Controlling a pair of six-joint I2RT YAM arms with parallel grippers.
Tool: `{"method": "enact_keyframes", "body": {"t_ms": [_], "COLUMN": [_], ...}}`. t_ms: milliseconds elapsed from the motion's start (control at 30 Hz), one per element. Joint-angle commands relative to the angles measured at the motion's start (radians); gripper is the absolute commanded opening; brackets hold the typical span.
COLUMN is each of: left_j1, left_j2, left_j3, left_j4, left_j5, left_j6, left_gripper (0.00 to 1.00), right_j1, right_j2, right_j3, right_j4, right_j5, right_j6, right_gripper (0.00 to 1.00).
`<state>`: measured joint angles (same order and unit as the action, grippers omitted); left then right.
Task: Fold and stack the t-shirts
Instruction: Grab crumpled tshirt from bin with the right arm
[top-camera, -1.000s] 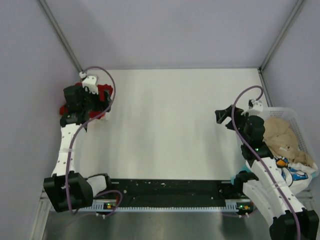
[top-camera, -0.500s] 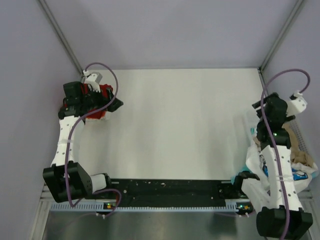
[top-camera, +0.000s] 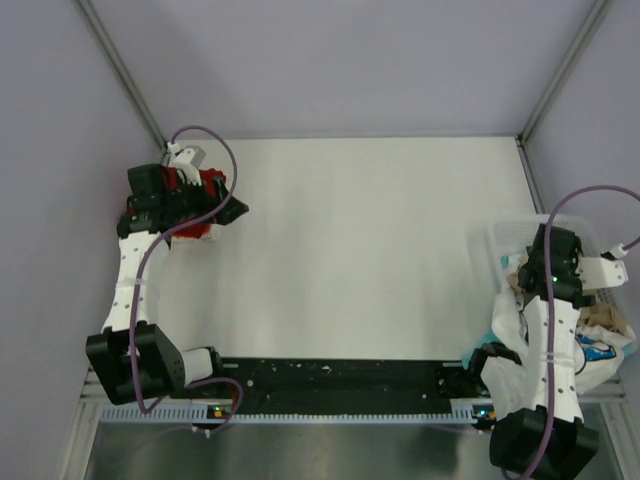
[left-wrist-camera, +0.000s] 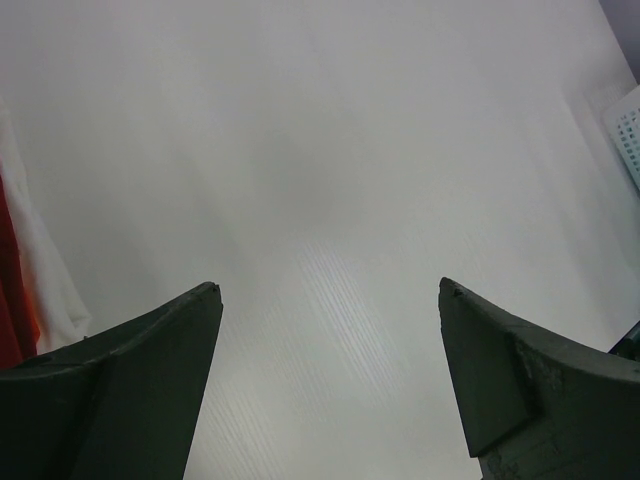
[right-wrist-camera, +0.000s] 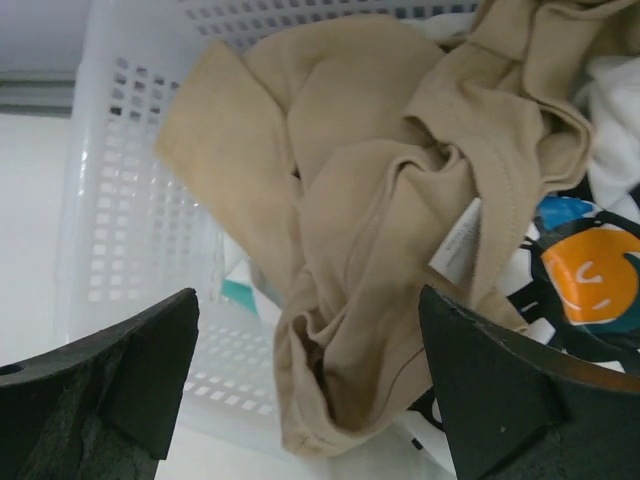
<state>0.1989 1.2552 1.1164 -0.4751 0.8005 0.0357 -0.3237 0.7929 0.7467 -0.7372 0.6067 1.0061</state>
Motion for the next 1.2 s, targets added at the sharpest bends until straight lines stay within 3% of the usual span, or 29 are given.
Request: {"method": "enact_keyframes", "body": {"t_ms": [0, 267, 500, 533, 567, 600, 633, 733, 767, 800, 833, 1000, 1167], "left_j1": [0.000, 0.000, 0.000, 0.000, -0.001, 0.000, 0.000, -0.001, -0.001, 0.000, 0.000, 0.000, 0.000], "left_j2": [0.006, 0.016, 0.015, 0.015, 0.015, 0.016, 0.019, 0.021, 0.021, 0.018, 0.013, 0.010, 0.015], "left_j3": [0.008, 0.010, 0.003, 0.000, 0.000, -0.001, -0.001, 0.002, 0.000, 0.002, 0.002, 0.000, 0.003], "left_j4": [0.016, 0.016, 0.016, 0.020, 0.020, 0.021, 0.020, 0.020, 0.018, 0.018, 0.018, 0.021, 0.021], "left_j5": [0.025, 0.017, 0.014, 0.017, 0.020, 0.023, 0.025, 0.011, 0.003, -0.001, -0.003, 0.000, 0.002], "left_j6": [-0.011, -0.017, -0.016, -0.017, -0.020, -0.019, -0.019, -0.014, -0.010, -0.007, -0.007, -0.005, -0.005], "left_gripper": [0.92, 0.91, 0.91, 0.91, 0.91, 0.91, 0.91, 0.91, 0.90, 0.90, 0.90, 0.90, 0.90], "right_j1": [-0.009, -0.011, -0.012, -0.011, -0.011, -0.011, -0.012, -0.014, -0.014, -0.014, -0.014, -0.014, -0.014], "right_j2": [-0.006, -0.026, 0.031, 0.043, 0.055, 0.063, 0.066, 0.040, 0.025, 0.002, -0.017, -0.109, -0.162], "right_j3": [0.000, 0.020, -0.032, -0.035, -0.036, -0.038, -0.041, -0.052, -0.055, -0.064, -0.072, -0.069, -0.020], "right_j4": [-0.103, -0.174, -0.180, -0.179, -0.179, -0.179, -0.180, -0.179, -0.180, -0.179, -0.180, -0.166, -0.058], "right_j5": [0.184, 0.333, 0.334, 0.329, 0.327, 0.330, 0.331, 0.326, 0.327, 0.334, 0.337, 0.363, 0.360], "right_j6": [0.088, 0.129, 0.238, 0.256, 0.262, 0.267, 0.270, 0.287, 0.292, 0.307, 0.318, 0.309, 0.166], "right_gripper": [0.90, 0.89, 0.89, 0.85, 0.73, 0.52, 0.45, 0.40, 0.33, 0.22, 0.02, 0.00, 0.00]}}
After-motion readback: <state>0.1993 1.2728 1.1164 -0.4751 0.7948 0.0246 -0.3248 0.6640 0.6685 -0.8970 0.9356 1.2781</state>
